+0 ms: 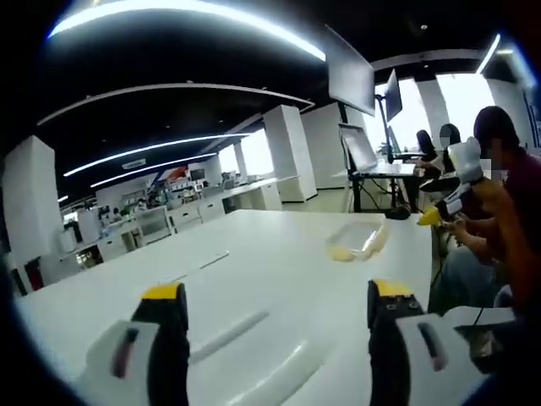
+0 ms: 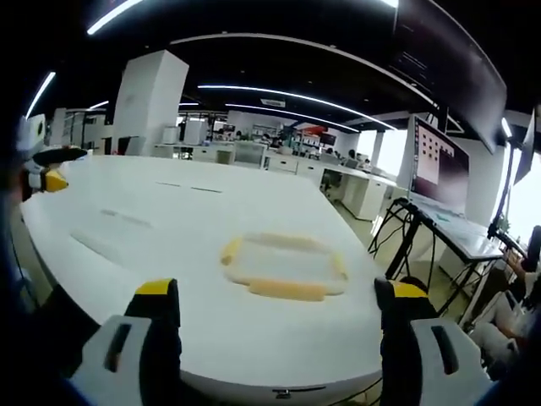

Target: Snap each plastic latch of the storage box into its locked position after aligning the lid with the box until every specified latch is closed and the lid sits flush.

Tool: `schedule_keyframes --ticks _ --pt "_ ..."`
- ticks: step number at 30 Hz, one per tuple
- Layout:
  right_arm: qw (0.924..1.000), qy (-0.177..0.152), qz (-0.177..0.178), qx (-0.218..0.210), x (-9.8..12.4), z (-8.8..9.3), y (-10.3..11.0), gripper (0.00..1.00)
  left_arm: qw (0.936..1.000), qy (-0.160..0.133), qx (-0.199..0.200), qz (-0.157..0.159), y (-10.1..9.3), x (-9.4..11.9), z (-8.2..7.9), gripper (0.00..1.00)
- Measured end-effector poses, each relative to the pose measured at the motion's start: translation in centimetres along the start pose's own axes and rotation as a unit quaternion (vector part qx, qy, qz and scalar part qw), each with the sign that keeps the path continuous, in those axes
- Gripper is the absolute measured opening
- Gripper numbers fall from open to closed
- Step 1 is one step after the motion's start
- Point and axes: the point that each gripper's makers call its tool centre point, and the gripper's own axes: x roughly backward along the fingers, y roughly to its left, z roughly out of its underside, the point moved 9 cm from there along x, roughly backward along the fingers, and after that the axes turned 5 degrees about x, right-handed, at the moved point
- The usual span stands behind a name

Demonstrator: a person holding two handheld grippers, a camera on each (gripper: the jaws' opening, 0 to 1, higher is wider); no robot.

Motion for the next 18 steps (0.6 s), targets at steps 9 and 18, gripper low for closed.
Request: schedule_keyframes --ticks 9,18 --pt "1.0 -0.004 -0.003 0.002 -0.1 0.0 0.2 1.0 0.9986 0.034 -0.007 0.04 -0.1 -3.6 -0.2 0.89" --pt "1.0 -0.005 -0.008 -0.001 -0.5 0.2 0.0 0.99 0.9942 0.07 -0.035 0.075 -0.1 -7.7 0.3 0.89"
